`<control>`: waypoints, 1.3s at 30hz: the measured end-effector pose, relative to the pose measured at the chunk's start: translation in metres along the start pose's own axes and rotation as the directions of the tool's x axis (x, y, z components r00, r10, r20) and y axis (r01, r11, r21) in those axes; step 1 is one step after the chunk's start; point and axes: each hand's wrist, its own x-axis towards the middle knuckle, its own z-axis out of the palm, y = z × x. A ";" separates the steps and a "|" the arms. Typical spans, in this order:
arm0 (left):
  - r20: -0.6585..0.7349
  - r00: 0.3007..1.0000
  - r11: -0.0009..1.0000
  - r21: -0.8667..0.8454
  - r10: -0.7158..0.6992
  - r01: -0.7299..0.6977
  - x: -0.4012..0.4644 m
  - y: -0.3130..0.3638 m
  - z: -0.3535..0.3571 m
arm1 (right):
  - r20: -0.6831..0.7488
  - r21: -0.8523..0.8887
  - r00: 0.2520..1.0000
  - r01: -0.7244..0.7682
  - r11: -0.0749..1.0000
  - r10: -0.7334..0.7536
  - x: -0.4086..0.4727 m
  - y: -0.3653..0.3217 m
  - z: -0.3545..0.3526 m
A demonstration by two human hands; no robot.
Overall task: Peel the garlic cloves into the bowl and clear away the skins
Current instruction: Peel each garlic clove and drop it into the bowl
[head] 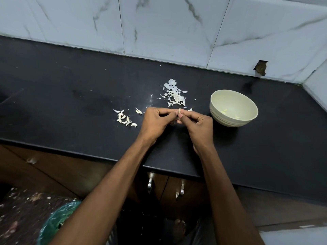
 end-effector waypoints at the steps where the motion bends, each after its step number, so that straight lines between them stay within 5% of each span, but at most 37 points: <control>1: 0.000 1.000 1.000 0.001 0.001 -0.001 0.000 0.000 0.000 | 0.006 0.000 1.000 -0.002 1.000 0.002 0.000 0.000 0.000; 28: -0.061 0.998 0.995 0.103 0.022 -0.016 0.002 -0.003 -0.002 | 0.075 -0.077 0.997 0.006 0.997 -0.001 -0.002 -0.002 0.001; 39: -0.052 0.998 0.997 0.068 0.036 -0.033 -0.001 0.000 0.002 | -0.040 -0.036 0.999 -0.031 0.999 0.030 -0.001 -0.005 0.005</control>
